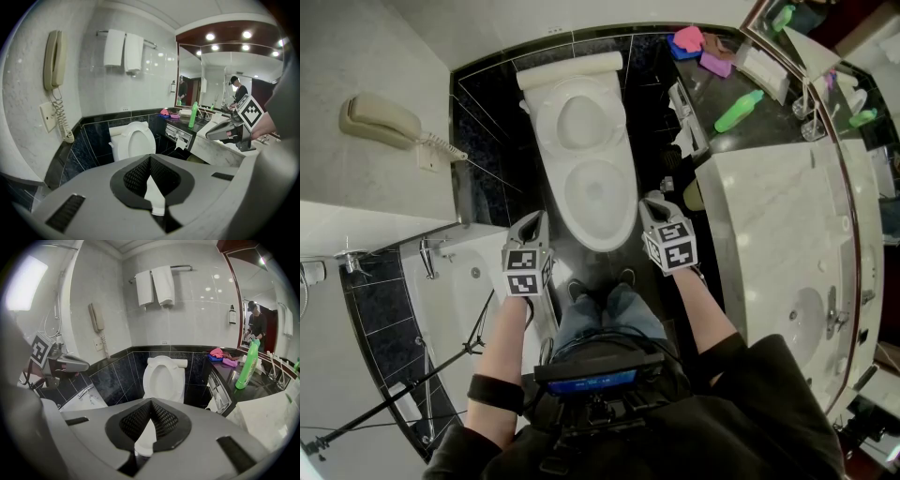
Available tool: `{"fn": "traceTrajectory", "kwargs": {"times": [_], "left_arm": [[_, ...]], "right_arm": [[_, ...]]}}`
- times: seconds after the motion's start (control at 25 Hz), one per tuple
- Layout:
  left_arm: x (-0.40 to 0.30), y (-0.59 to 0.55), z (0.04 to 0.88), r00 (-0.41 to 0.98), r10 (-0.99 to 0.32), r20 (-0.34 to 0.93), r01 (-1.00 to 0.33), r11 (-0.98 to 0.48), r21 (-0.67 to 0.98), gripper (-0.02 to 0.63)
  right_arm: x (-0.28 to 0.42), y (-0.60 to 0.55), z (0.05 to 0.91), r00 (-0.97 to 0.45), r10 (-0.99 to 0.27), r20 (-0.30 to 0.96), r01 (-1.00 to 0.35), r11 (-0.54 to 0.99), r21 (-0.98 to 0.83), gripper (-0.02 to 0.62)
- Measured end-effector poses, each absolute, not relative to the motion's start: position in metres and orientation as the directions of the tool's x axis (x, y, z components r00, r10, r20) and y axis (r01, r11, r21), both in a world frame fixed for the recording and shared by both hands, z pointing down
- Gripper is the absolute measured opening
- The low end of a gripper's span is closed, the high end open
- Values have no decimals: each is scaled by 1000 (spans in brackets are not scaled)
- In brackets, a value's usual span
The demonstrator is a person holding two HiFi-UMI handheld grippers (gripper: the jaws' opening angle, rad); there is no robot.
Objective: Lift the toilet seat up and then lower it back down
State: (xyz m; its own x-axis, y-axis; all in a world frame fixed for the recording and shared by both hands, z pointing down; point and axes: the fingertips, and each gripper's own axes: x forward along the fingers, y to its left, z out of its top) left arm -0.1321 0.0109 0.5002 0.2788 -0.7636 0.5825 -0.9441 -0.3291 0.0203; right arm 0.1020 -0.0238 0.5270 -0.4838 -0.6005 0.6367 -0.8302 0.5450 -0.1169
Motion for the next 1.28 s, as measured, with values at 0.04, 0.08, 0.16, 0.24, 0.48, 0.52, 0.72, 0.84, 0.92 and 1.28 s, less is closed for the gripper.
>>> {"fn": "traceTrajectory", "kwargs": {"times": [0.04,0.08,0.16,0.24,0.48,0.52,0.72,0.84,0.92,1.28], "left_arm": [[-132,11,500,279,-763,583,-944,-330,20,8],[-132,10,500,280,-763,583,-944,-331,21,8],[-131,10,501,280,-762,584,-943,-331,21,8],[-131,10,501,281,-762,584,-943,-332,21,8],[-130,11,499,280,-763,582,-943,-331,19,8],[-130,11,498,280,-763,583,-943,-332,18,8],[-129,12,497,285,-764,580,-943,-332,25,8],[-128,14,495,286,-761,582,-943,-333,28,8],[-129,14,497,280,-766,578,-943,-331,19,8],[-129,16,497,281,-768,576,-943,-334,15,8]], "right_arm": [[102,-24,528,-483,-600,637,-830,545,-115,0],[103,-24,530,-483,-600,638,-830,546,-114,0],[102,-25,529,-485,-599,637,-828,548,-115,0],[100,-24,527,-489,-598,636,-827,549,-119,0],[102,-24,528,-492,-596,635,-826,551,-122,0],[102,-24,527,-491,-596,636,-826,551,-122,0],[101,-24,527,-490,-595,637,-825,551,-120,0],[100,-22,525,-494,-594,636,-823,554,-122,0],[100,-22,524,-494,-594,635,-823,555,-122,0],[102,-19,525,-489,-598,636,-826,552,-116,0]]}}
